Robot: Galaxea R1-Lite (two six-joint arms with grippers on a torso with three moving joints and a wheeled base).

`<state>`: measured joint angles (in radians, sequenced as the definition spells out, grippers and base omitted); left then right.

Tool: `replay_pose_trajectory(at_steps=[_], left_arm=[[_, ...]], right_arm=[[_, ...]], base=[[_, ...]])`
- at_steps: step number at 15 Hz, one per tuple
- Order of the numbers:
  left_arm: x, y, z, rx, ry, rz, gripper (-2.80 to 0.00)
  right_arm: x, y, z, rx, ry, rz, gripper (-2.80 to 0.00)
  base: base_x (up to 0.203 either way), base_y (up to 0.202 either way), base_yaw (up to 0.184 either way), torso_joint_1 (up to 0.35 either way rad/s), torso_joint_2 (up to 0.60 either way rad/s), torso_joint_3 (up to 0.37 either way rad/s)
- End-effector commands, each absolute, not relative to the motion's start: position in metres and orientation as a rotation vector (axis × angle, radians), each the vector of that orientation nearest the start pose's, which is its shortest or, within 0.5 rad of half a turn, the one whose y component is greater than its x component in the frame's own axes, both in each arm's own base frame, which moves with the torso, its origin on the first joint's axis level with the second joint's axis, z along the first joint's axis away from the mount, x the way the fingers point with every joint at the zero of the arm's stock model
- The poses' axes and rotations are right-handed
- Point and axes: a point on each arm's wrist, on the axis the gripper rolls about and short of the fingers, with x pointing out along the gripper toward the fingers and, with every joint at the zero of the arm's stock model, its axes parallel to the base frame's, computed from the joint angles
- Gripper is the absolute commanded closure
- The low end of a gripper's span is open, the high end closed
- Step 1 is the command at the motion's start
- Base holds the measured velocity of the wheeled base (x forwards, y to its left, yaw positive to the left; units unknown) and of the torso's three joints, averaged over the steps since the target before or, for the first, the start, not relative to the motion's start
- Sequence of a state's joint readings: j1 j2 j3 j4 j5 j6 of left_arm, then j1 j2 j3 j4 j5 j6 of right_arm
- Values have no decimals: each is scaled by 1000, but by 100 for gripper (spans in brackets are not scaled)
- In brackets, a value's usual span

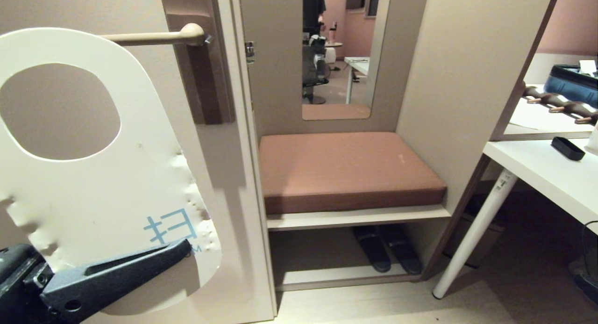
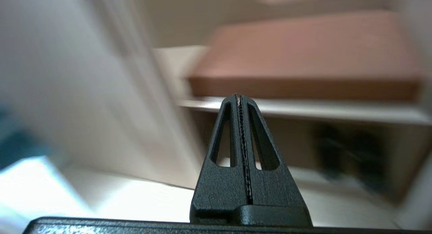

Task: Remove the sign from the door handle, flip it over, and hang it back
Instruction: Hang the sign back with the other side facing out

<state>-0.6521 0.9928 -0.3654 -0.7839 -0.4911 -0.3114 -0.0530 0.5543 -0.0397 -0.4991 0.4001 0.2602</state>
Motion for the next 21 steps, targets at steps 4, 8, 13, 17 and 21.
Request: replay_pose_trajectory(at_steps=[4, 8, 13, 17, 21], left_arm=[[85, -78, 221, -291, 13, -1159, 0], [86, -79, 222, -289, 16, -1158, 0], [87, -80, 222, -289, 22, -1157, 0], [87, -80, 221, -289, 26, -1157, 0], [84, -77, 221, -290, 15, -1158, 0]], right_arm=[[29, 4, 113, 229, 159, 173, 0], [24, 3, 103, 220, 230, 101, 0], [6, 2, 90, 152, 257, 59, 0], [-10, 0, 86, 99, 225, -13, 0], [-11, 0, 80, 19, 229, -22, 0]], base=[[0, 0, 0, 0, 0, 0], [0, 0, 0, 0, 0, 0], [0, 0, 0, 0, 0, 0], [0, 0, 0, 0, 0, 0], [0, 0, 0, 0, 0, 0]])
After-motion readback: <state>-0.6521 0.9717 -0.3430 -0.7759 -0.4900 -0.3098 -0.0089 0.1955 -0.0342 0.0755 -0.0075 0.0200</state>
